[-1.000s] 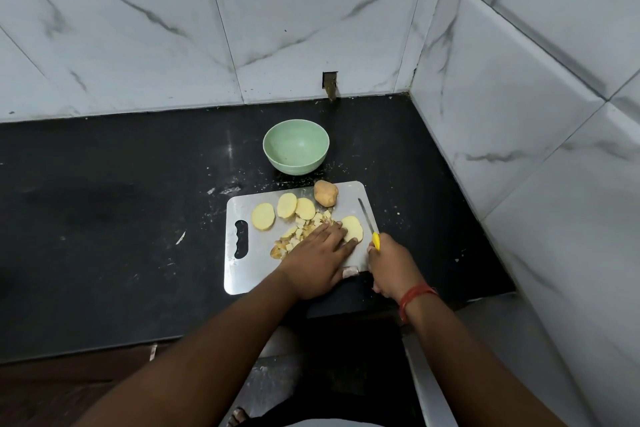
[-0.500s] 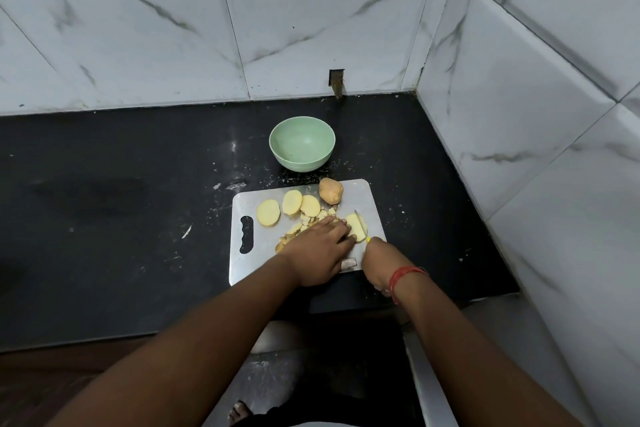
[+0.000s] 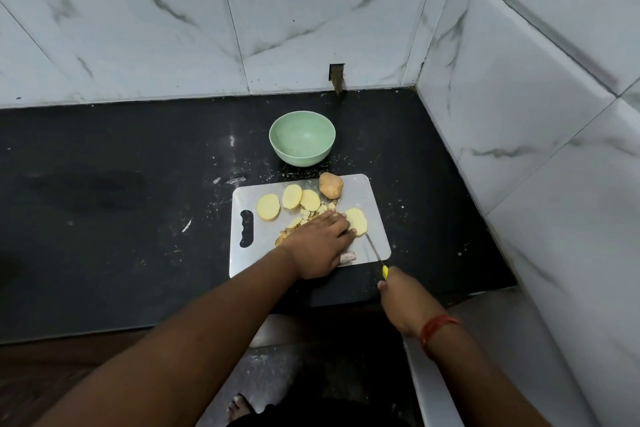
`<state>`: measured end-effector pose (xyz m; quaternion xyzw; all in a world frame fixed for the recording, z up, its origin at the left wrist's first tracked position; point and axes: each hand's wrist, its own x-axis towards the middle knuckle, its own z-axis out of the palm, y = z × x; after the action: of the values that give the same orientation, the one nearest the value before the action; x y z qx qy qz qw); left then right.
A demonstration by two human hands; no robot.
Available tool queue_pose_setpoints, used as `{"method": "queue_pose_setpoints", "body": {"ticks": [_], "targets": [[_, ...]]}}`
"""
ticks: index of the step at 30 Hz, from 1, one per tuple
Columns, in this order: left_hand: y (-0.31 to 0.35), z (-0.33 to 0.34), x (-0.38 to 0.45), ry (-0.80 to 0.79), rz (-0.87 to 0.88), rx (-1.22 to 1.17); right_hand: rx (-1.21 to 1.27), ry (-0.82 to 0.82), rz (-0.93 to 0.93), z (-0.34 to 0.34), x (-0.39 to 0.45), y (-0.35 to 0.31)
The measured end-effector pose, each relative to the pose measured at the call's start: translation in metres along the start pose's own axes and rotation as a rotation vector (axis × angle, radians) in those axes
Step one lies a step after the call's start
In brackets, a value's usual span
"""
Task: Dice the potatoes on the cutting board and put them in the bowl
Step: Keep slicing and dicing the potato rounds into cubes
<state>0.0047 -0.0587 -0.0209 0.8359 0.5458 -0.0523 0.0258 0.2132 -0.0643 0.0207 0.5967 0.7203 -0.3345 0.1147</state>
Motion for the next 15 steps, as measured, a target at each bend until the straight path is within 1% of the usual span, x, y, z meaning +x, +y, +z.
{"method": "queue_pose_setpoints", "body": {"ticks": [2,5,10,13,15], "targets": [[-0.001,0.000,0.000,-0.005,0.003,-0.023,0.002,0.036,-0.022,-0.008,0.003,-0.010],[0.000,0.000,-0.001,-0.029,-0.006,-0.051,-0.055,0.038,-0.027,-0.017,0.019,-0.030],[-0.006,0.005,-0.002,-0.062,-0.015,-0.079,-0.103,-0.009,0.008,-0.029,0.031,-0.057],[-0.006,0.005,-0.002,-0.041,-0.003,-0.067,-0.196,-0.064,0.011,-0.032,0.032,-0.063],[-0.004,0.004,-0.002,-0.026,-0.006,-0.076,-0.208,-0.075,0.024,-0.033,0.032,-0.066]]}}
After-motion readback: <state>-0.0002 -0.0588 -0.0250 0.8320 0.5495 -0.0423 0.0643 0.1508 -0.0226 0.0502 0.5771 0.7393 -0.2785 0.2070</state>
